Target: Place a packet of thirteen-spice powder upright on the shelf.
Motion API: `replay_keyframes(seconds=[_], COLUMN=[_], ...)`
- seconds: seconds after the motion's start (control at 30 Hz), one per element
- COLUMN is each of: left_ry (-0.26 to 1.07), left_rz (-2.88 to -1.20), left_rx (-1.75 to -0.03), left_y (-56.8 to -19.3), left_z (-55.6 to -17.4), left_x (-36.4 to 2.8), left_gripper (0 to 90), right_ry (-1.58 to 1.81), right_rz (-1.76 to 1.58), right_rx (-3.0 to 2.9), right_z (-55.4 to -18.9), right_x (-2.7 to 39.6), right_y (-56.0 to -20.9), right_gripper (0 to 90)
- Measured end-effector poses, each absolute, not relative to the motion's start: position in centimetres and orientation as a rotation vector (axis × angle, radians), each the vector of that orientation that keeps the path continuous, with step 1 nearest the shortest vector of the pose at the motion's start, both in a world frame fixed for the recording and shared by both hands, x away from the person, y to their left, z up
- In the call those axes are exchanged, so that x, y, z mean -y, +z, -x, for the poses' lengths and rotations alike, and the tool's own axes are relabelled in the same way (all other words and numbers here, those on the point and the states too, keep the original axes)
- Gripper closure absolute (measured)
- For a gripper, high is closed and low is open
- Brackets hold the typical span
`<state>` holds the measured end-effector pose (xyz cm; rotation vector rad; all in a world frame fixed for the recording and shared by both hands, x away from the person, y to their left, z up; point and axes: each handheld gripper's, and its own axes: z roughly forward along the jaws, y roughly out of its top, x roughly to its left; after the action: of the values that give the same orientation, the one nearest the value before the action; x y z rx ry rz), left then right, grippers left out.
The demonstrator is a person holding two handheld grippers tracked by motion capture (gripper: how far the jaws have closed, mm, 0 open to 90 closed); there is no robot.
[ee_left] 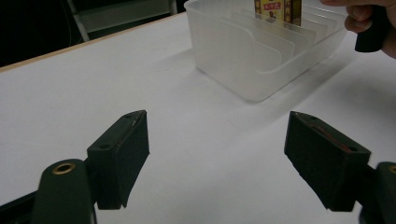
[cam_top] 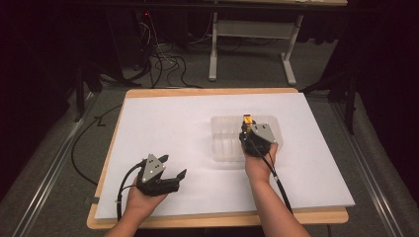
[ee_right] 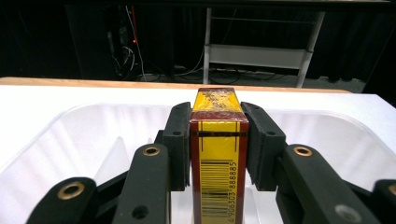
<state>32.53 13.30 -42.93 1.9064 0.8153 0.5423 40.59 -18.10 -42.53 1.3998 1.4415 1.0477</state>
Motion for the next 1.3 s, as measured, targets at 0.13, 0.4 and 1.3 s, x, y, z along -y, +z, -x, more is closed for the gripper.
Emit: replay_keyframes(seconds=[0.13, 0.4, 1.3], left_ry=[0.540, 0.544, 0.538], left_rz=[-1.907, -1.901, -1.878], left_rx=[-0.814, -0.822, -0.865], left_y=[-42.9, -42.9, -42.9], left_z=[-32.5, -32.6, -33.0], left_x=[-13.3, -13.6, -14.2], left_gripper=[22.8, 22.8, 22.7], right_ry=[1.054, 1.101, 1.193], right_rz=[-1.404, -1.402, -1.294], right_rx=[-1.441, -1.490, -1.656], right_z=[-40.8, -39.9, -33.1], right_x=[18.2, 18.5, 24.0], right_y=[-42.5, -42.2, -39.7], right_gripper=[65.9, 54.8, 26.4])
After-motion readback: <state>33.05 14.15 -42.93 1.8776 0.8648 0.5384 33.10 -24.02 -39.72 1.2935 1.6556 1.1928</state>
